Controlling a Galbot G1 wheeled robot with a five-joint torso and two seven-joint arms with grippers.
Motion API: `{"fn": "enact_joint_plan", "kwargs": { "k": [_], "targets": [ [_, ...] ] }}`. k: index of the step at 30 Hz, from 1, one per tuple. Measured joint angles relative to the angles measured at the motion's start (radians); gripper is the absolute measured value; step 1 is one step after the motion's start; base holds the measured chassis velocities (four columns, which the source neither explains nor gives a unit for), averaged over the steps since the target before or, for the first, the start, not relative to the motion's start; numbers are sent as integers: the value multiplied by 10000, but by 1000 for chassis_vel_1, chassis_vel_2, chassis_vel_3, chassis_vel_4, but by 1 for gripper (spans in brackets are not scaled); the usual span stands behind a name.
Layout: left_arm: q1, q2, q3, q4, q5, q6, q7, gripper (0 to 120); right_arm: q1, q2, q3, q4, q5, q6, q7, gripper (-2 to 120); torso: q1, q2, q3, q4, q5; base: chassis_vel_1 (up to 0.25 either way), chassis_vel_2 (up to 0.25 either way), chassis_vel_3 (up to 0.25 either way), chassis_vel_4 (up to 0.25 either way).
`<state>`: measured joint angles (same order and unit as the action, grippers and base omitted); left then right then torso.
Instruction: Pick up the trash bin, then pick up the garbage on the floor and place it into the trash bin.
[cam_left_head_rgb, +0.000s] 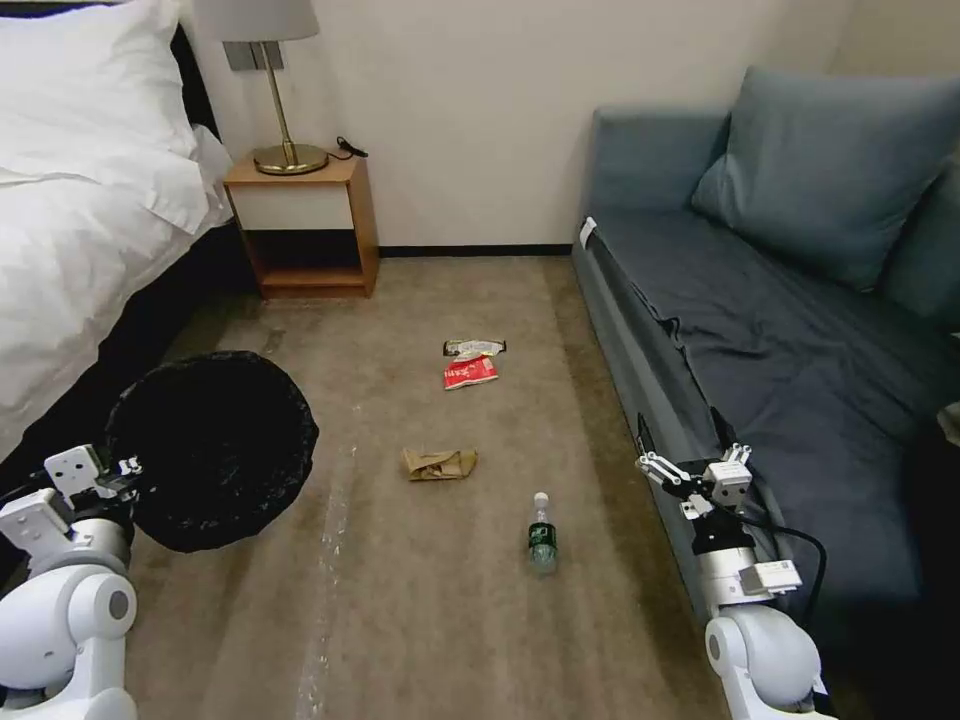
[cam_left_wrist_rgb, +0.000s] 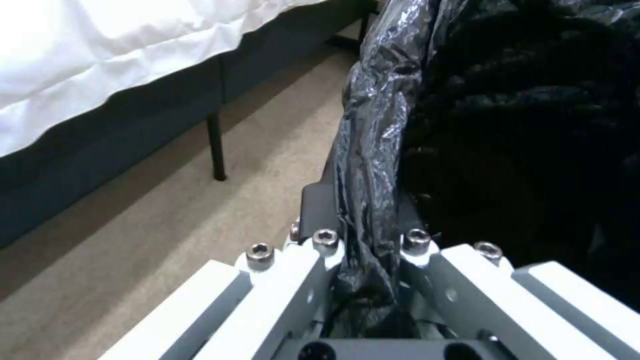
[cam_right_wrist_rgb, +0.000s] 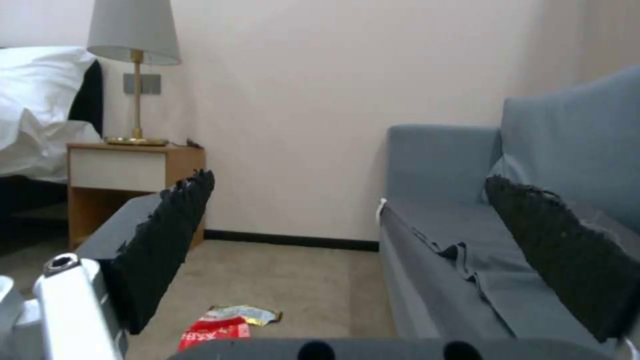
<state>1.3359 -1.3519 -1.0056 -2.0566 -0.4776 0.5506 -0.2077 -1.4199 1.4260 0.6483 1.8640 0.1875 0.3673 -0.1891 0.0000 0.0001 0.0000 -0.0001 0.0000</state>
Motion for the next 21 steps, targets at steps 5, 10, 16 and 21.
{"fn": "enact_joint_plan", "kwargs": {
  "k": [5, 10, 16, 21],
  "targets": [
    [-9, 18, -25, -15, 2, 0, 6, 1, -41, 0, -20, -7, -38, 23, -22, 100, 0, 0, 0, 1, 0, -105, 105, 86, -97],
    [-22, 10, -11, -29, 30, 1, 31, 1, -46, -3, -66, -18, -87, 39, -27, 100, 0, -1, 0, 0, -1, -91, 94, 102, -100],
    [-80, 13, 6, -44, 50, 26, 32, 1, -50, -13, -83, -31, -130, 39, -26, 100, 0, 0, 0, 2, 0, -81, 108, 95, -95],
    [-85, 14, 29, -49, 87, 33, 107, 1, -79, -25, -111, -66, -201, 52, -42, 100, 0, 0, 0, 0, 0, -108, 93, 85, -81]
  ]
}}
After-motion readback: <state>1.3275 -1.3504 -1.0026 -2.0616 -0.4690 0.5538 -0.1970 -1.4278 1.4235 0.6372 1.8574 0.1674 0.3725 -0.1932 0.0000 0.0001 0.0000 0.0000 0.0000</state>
